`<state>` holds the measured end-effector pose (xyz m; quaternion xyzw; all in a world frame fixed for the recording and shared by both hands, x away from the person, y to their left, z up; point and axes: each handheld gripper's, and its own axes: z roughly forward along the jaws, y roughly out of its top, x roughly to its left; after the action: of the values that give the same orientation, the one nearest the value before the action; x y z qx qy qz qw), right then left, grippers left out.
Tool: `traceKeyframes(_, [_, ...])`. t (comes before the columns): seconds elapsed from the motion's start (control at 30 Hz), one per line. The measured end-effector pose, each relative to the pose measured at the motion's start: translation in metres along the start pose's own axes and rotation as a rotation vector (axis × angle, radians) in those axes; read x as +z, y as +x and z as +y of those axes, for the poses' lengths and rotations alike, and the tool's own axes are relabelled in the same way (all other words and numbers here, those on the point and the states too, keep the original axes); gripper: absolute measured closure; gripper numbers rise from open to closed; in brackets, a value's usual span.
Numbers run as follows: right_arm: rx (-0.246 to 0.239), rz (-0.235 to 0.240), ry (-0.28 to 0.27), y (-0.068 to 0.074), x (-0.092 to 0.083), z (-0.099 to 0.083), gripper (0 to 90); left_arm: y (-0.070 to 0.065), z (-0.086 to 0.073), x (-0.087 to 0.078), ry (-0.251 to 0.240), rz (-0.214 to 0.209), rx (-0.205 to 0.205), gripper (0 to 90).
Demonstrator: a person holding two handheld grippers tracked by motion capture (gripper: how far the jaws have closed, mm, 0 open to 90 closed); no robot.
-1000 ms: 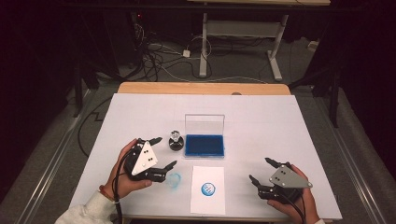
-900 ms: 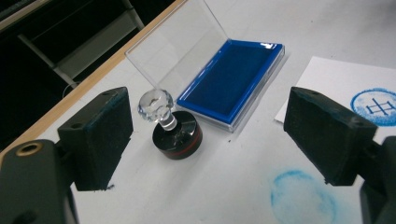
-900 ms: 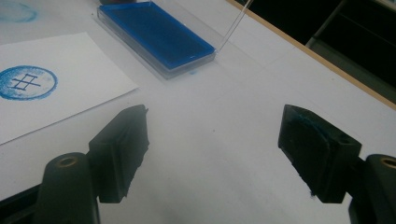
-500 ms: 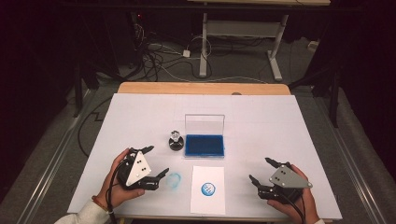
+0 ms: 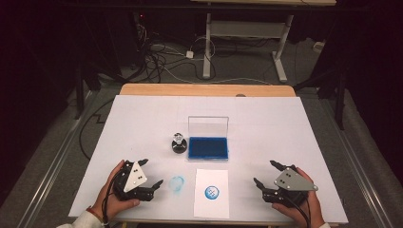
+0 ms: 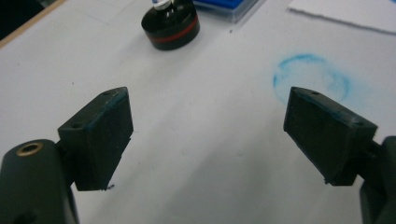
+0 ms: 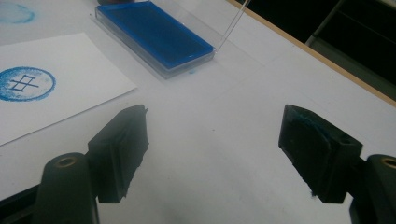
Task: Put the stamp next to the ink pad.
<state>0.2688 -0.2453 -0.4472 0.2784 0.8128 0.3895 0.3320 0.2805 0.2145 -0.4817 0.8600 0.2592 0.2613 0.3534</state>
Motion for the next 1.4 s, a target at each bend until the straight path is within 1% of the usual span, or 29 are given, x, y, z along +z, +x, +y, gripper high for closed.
traceKeyframes(0.07, [0.001,0.001,0.0,0.0,0.0,0.0,24.1,-0.002,-0.004,0.001,0.033,-0.007,0.023,15.4])
traceKeyframes(0.1, [0.001,0.003,0.001,0.0,0.0,0.0,24.1,-0.003,-0.006,0.0,0.035,-0.006,0.022,15.4])
traceKeyframes(0.13, [-0.001,0.002,0.001,-0.001,0.001,0.0,24.1,-0.002,-0.006,-0.001,0.034,-0.002,0.022,15.4])
traceKeyframes(0.2, [0.002,0.004,0.0,-0.001,0.001,0.0,24.1,-0.002,-0.006,-0.004,0.014,0.003,0.004,15.5])
traceKeyframes(0.27, [-0.002,0.009,-0.001,0.0,0.002,0.0,24.1,-0.002,-0.007,-0.005,0.01,0.009,0.003,15.5])
traceKeyframes(0.33, [-0.007,0.014,0.0,0.001,0.002,0.001,24.0,-0.002,-0.007,-0.005,0.009,0.007,-0.003,15.5])
traceKeyframes(0.5, [-0.015,0.013,0.004,0.002,0.002,0.001,24.0,-0.003,-0.006,-0.007,-0.004,0.012,0.014,15.5])
traceKeyframes(0.57, [-0.012,0.01,0.001,0.002,0.001,0.002,24.0,-0.004,-0.006,-0.008,-0.009,0.01,0.013,15.5])
traceKeyframes(0.7, [-0.014,0.007,-0.002,0.003,0.0,0.003,23.8,-0.004,-0.006,-0.008,-0.007,0.013,0.023,15.4])
traceKeyframes(0.77, [-0.019,0.006,-0.001,0.003,0.0,0.003,23.8,-0.004,-0.005,-0.008,-0.013,0.014,0.019,15.5])
traceKeyframes(0.83, [-0.013,0.007,0.005,0.003,0.001,0.002,23.8,-0.003,-0.005,-0.008,-0.018,0.017,0.017,15.5])
traceKeyframes(1.0, [-0.015,0.004,0.0,0.003,-0.001,0.002,23.8,-0.003,-0.004,-0.009,-0.012,0.02,0.026,15.5])
traceKeyframes(1.13, [-0.016,0.004,-0.003,0.003,-0.001,0.003,23.8,0.0,-0.003,-0.011,-0.023,0.028,0.014,15.4])
traceKeyframes(1.23, [-0.017,0.006,-0.001,0.003,-0.001,0.002,23.8,0.002,-0.003,-0.01,-0.023,0.026,0.003,15.5])
traceKeyframes(1.4, [-0.011,0.004,-0.004,0.001,-0.002,0.001,23.8,0.002,-0.002,-0.008,-0.013,0.025,0.004,15.4])
